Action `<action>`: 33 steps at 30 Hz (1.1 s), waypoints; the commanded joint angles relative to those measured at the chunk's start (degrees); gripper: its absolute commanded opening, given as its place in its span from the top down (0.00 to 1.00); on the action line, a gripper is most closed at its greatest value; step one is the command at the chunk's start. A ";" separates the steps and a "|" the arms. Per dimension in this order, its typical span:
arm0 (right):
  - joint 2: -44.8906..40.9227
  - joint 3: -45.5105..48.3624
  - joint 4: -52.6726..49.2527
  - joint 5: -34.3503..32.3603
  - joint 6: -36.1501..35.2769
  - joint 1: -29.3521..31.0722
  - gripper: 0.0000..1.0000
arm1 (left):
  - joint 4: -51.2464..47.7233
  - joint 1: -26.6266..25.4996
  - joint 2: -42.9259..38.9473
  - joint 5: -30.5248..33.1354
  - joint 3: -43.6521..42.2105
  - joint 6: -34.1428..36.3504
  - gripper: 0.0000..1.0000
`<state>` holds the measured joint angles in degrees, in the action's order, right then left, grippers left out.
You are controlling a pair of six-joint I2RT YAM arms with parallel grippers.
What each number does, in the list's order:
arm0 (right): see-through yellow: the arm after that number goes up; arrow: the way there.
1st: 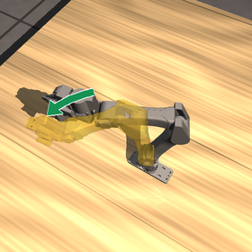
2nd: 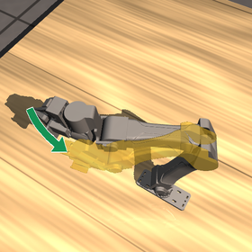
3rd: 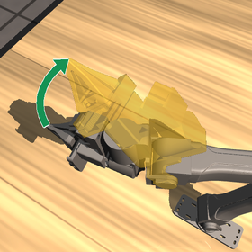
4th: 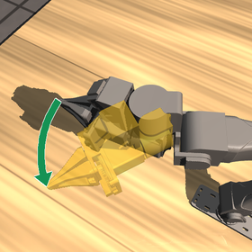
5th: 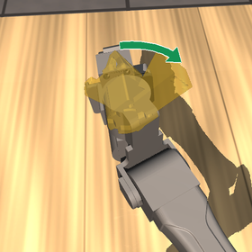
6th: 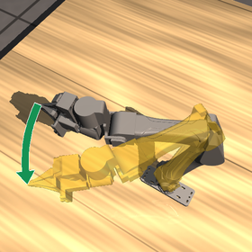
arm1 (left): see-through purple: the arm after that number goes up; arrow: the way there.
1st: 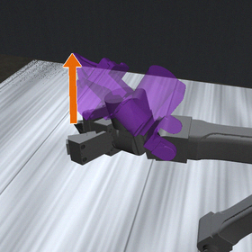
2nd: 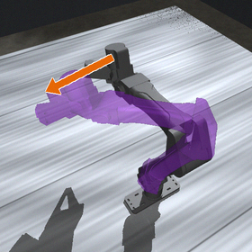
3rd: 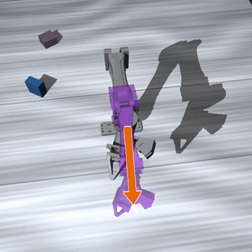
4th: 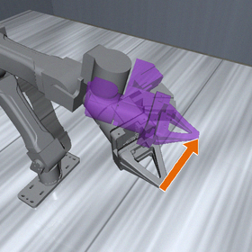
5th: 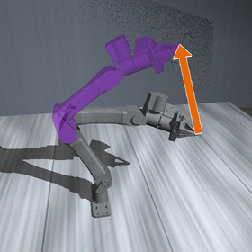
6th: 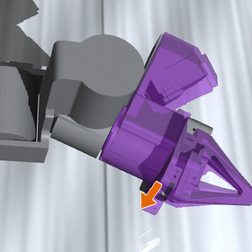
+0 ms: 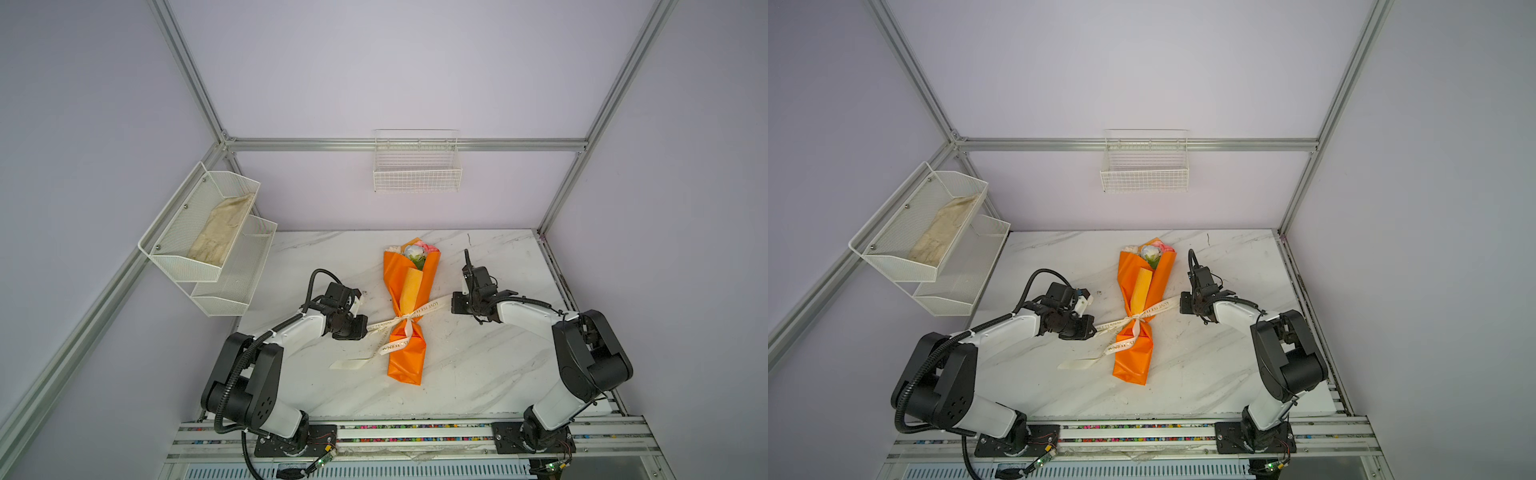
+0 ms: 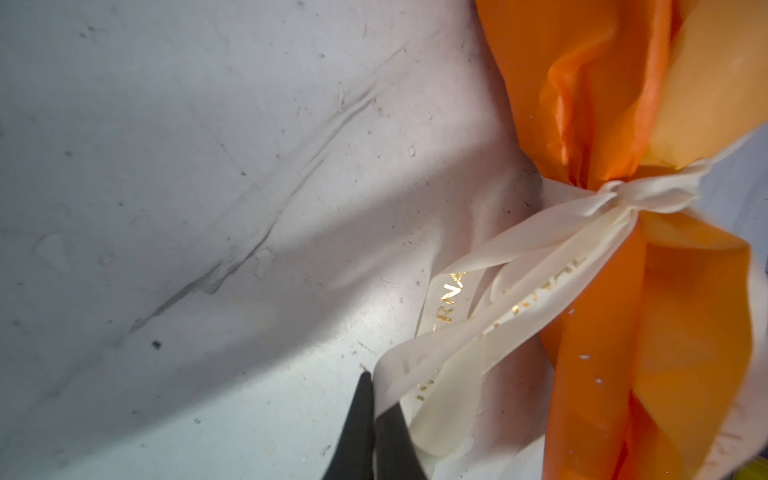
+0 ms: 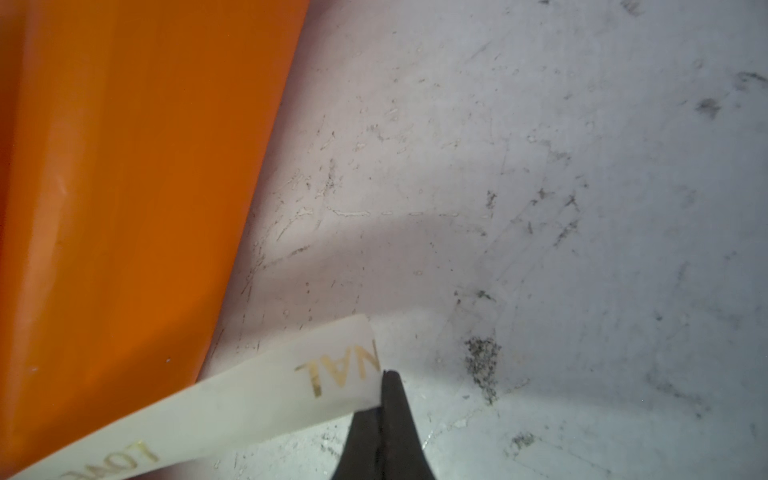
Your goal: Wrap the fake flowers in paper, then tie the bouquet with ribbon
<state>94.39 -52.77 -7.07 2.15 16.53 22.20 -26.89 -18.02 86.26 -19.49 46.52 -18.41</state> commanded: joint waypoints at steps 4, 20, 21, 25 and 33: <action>-1.05 -1.47 -3.38 -7.08 2.01 -0.23 1.00 | -3.74 0.44 -0.82 7.85 3.36 0.30 1.00; -1.72 -1.25 -5.95 -10.80 0.47 -3.82 1.00 | -7.04 0.44 0.89 13.05 4.66 0.64 1.00; -2.08 -1.07 -6.06 -11.02 0.50 -4.43 1.00 | -7.58 0.44 0.87 14.21 4.63 0.53 1.00; -2.94 -0.93 -6.12 -10.22 -0.11 -5.84 1.00 | -8.09 0.44 0.65 15.44 4.64 0.96 1.00; -1.99 -0.97 -4.68 0.32 -4.43 -5.83 1.00 | -5.45 -0.74 2.23 7.25 6.30 3.21 1.00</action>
<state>92.97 -53.78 -11.40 1.21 15.22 18.00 -30.22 -19.05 88.05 -11.77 49.28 -17.26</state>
